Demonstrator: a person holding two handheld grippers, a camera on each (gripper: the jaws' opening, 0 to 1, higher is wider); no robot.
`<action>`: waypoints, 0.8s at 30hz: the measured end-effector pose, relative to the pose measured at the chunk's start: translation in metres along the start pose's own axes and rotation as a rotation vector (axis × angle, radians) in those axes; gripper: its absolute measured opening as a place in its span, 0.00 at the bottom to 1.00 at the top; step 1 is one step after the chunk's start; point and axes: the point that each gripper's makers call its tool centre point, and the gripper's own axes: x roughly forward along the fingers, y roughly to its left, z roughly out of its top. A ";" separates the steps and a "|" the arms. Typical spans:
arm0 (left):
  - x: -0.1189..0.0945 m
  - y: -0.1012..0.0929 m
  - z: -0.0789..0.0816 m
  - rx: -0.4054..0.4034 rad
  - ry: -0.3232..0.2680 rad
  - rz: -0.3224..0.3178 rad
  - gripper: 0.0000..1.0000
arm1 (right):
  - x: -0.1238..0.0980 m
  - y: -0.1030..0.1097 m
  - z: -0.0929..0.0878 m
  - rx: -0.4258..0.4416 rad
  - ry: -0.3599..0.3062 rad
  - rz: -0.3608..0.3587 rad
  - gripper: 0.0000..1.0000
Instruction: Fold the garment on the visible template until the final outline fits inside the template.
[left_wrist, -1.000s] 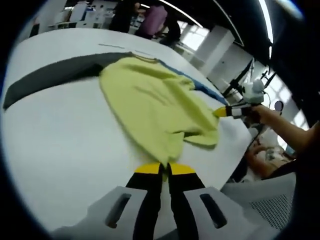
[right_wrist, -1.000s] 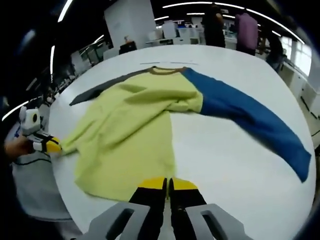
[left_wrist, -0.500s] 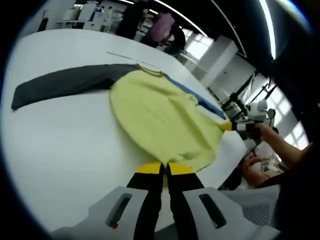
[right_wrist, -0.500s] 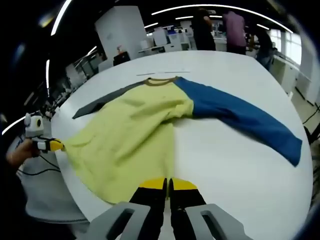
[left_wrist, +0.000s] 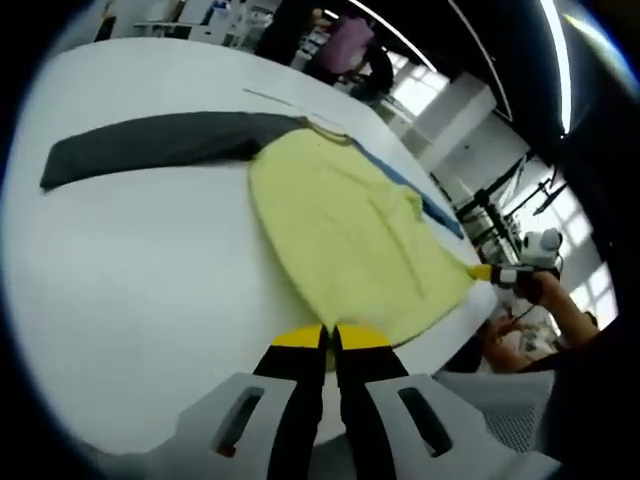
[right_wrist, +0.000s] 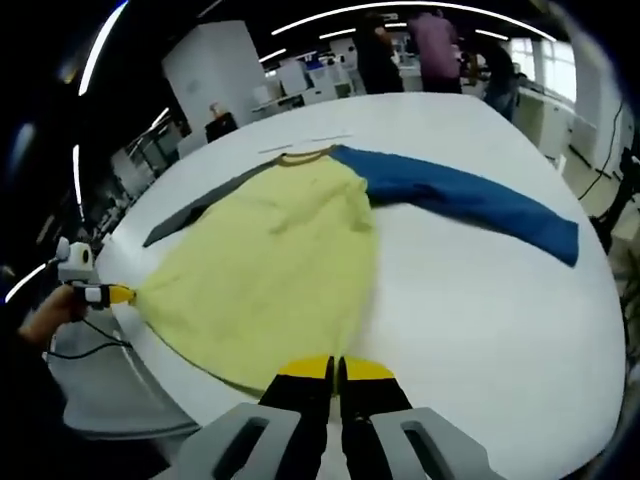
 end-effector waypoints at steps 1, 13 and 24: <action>0.000 0.000 -0.002 -0.011 0.008 0.002 0.00 | -0.001 0.002 -0.003 0.007 0.002 -0.002 0.00; -0.001 0.019 -0.014 0.026 0.089 0.100 0.00 | 0.006 0.004 -0.025 0.040 0.056 -0.017 0.00; 0.004 0.027 -0.030 0.070 0.150 0.158 0.01 | 0.009 0.003 -0.034 0.021 0.087 -0.035 0.00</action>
